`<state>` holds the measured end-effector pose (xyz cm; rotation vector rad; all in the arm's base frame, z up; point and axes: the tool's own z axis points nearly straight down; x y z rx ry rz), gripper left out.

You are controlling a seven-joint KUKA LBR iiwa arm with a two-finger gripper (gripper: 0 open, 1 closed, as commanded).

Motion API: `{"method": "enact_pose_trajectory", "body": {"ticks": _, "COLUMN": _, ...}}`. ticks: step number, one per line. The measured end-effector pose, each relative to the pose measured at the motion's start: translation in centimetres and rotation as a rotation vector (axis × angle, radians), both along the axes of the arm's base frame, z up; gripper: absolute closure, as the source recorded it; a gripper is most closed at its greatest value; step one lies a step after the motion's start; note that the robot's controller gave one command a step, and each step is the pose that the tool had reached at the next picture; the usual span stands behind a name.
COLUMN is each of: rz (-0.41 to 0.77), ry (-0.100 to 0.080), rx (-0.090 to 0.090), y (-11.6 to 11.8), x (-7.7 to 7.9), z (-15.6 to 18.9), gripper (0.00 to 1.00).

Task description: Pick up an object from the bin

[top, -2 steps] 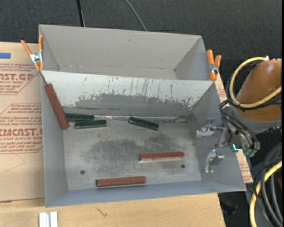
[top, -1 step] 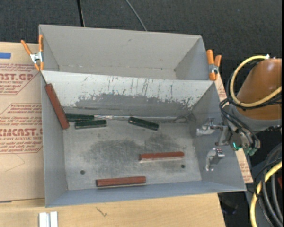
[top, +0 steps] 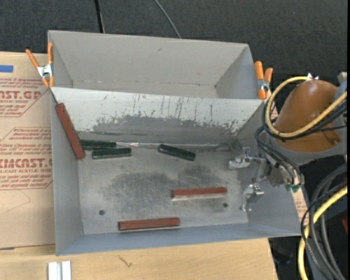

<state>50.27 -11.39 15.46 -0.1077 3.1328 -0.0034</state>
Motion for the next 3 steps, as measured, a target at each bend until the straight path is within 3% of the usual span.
{"method": "enact_pose_trajectory", "body": {"ticks": 1, "rz": 0.21, "ry": -0.008, "rx": -0.001, "y": 0.5, "x": 3.1, "z": -8.0, "gripper": 1.0}}
{"method": "enact_pose_trajectory", "body": {"ticks": 2, "rz": 0.211, "ry": -0.008, "rx": -0.001, "y": 0.5, "x": 3.1, "z": -8.0, "gripper": 1.0}}
{"method": "enact_pose_trajectory", "body": {"ticks": 3, "rz": 0.211, "ry": 0.001, "rx": 0.0, "y": 0.8, "x": 4.0, "z": 7.2, "gripper": 1.0}}
